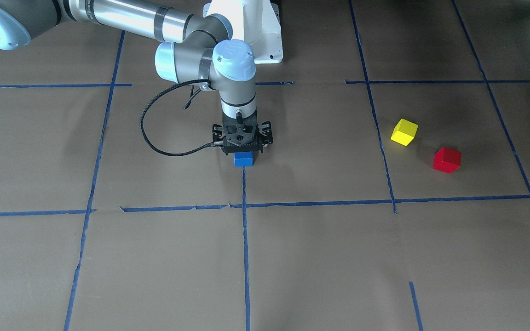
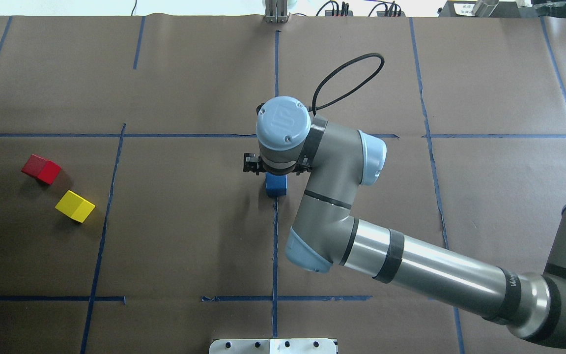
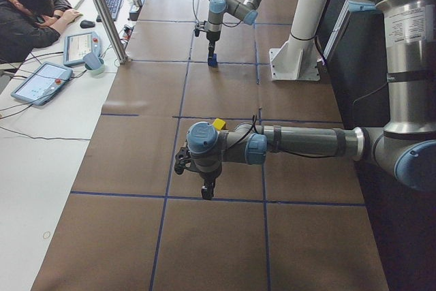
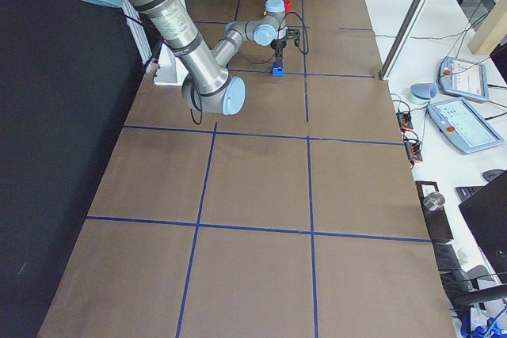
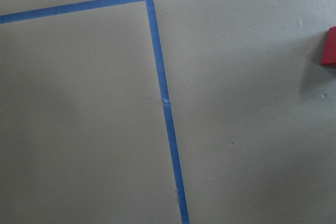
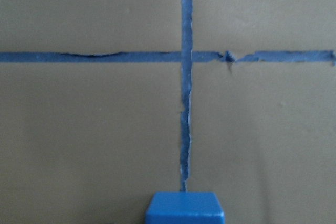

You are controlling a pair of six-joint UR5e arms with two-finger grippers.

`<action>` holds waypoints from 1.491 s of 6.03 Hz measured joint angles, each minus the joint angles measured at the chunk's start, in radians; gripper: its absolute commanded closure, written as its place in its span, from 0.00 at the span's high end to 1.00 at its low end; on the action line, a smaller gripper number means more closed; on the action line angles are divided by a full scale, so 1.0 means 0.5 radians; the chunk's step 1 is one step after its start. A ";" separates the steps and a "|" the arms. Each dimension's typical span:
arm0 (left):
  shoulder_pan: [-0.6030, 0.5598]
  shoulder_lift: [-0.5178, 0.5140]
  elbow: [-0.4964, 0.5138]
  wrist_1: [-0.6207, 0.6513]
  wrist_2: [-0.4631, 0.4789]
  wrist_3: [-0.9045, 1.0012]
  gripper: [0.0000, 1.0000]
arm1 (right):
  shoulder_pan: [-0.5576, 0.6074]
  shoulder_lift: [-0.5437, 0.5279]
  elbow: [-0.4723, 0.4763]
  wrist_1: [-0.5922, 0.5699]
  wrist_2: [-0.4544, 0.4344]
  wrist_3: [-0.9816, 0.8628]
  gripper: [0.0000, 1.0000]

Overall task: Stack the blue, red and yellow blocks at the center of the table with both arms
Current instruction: 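Carry the blue cube with the right gripper to the table centre and set it down, then open the right gripper and withdraw the right arm from the blue cube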

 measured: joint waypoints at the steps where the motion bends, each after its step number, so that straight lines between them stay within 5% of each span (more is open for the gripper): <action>1: 0.001 0.000 0.001 0.001 0.000 0.000 1.00 | 0.148 -0.012 0.058 -0.117 0.106 -0.151 0.99; 3: 0.002 0.000 -0.002 0.003 0.001 0.002 1.00 | 0.544 -0.198 0.248 -0.332 0.427 -0.658 0.99; 5: 0.002 0.000 -0.001 0.005 0.005 0.001 1.00 | 0.991 -0.535 0.574 -0.716 0.567 -1.524 0.99; 9: 0.004 -0.103 -0.016 0.000 0.004 -0.019 1.00 | 1.748 -1.263 0.653 -0.808 0.818 -3.032 0.99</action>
